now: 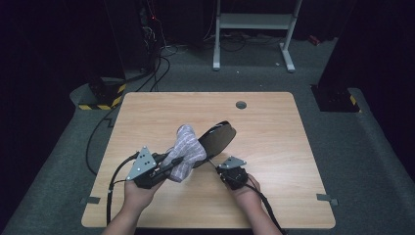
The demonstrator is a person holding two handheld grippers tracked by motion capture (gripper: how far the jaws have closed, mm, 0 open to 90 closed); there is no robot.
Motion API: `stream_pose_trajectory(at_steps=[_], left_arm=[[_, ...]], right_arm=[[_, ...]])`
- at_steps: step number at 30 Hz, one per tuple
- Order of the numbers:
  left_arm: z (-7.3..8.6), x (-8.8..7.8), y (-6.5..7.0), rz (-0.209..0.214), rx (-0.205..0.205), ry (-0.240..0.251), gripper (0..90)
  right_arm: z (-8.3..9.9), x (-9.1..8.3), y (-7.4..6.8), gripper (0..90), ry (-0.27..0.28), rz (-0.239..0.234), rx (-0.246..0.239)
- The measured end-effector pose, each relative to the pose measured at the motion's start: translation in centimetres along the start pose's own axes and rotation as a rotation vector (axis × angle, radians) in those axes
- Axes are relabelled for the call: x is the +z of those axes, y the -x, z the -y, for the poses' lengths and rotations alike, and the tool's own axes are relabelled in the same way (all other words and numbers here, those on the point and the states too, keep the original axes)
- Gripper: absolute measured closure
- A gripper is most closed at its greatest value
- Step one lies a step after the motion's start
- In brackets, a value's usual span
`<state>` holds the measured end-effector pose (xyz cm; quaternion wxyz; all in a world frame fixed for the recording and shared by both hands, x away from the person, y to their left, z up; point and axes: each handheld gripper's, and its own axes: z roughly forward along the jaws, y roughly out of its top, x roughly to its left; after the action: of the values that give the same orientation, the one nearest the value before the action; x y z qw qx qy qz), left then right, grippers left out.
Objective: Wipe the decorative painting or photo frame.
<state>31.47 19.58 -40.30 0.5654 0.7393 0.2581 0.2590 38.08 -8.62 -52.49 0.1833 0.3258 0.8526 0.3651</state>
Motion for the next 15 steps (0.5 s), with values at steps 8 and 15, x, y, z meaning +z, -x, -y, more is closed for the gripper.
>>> stream_pose_trajectory(at_steps=[8, 15], left_arm=[[-1.1, 0.6, 0.2, 0.007, 0.019, 0.034, 72.6], [-0.1, 0.5, -0.1, 0.009, 0.01, 0.021, 72.5]], right_arm=[[0.0, 0.0, 0.0, 88.2, -0.001, -0.004, 0.007], [0.0, 0.0, 0.0, 88.4, -0.001, -0.005, 0.007]])
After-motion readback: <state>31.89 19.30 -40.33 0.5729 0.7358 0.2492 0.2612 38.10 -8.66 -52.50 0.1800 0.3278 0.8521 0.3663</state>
